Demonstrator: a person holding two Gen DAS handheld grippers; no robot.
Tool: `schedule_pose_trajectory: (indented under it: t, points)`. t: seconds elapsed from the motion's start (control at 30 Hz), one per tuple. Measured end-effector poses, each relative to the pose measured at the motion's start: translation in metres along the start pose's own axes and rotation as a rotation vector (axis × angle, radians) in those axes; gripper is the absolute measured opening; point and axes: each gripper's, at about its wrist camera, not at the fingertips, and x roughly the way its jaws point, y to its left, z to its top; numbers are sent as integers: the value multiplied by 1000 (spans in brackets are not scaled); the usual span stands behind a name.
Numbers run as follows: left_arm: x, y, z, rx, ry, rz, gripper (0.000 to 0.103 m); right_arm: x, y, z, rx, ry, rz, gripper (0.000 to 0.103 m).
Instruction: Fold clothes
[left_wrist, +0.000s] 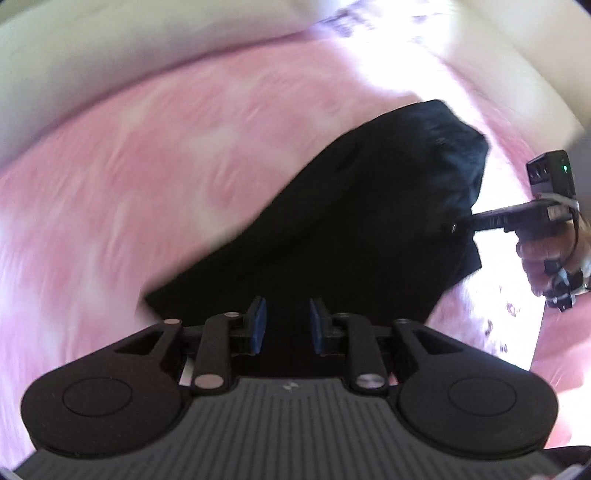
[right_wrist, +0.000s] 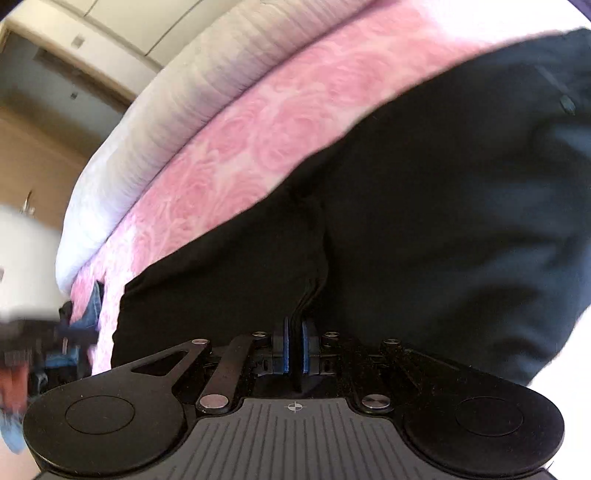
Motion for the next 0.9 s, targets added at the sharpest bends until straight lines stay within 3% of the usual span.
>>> schedule_pose_trajectory:
  t: [0.07,0.13,0.23,0.3,0.33,0.4,0.5,0.6,0.7,0.77,0.83,0.9]
  points:
    - [26,-3,29,99,-25,-35,38,-4,12,4,-53,-7,4,5]
    - [60,-5,54,179,-37,-53,41,-8,23,8,-108,-16,9,5]
    - [107,0,68,213,96,-134,41,-15,28,7,-146,-22,13,5]
    - [139,3,78,234,186,-188,29,-20,27,3,-143,-25,23,5]
    - [142,2,77,248,210,-203,9,-22,27,1,-142,-26,28,5]
    - [139,-1,77,267,231,-221,2,-25,25,-3,-139,-19,34,5]
    - [104,0,89,272,123,-212,2,-34,26,-1,-136,-42,41,5]
    - [90,-1,110,264,47,-212,2,-51,31,11,-152,-124,44,5]
    - [122,-4,121,278,87,-173,6,-45,21,21,-145,-160,15,5]
    - [147,1,119,258,124,-129,10,-20,2,21,-104,-134,-12,5]
    - [154,9,111,221,134,-104,25,-4,-16,18,-54,-97,-67,7]
    - [148,21,103,197,141,-83,25,7,-28,15,-27,-65,-135,15]
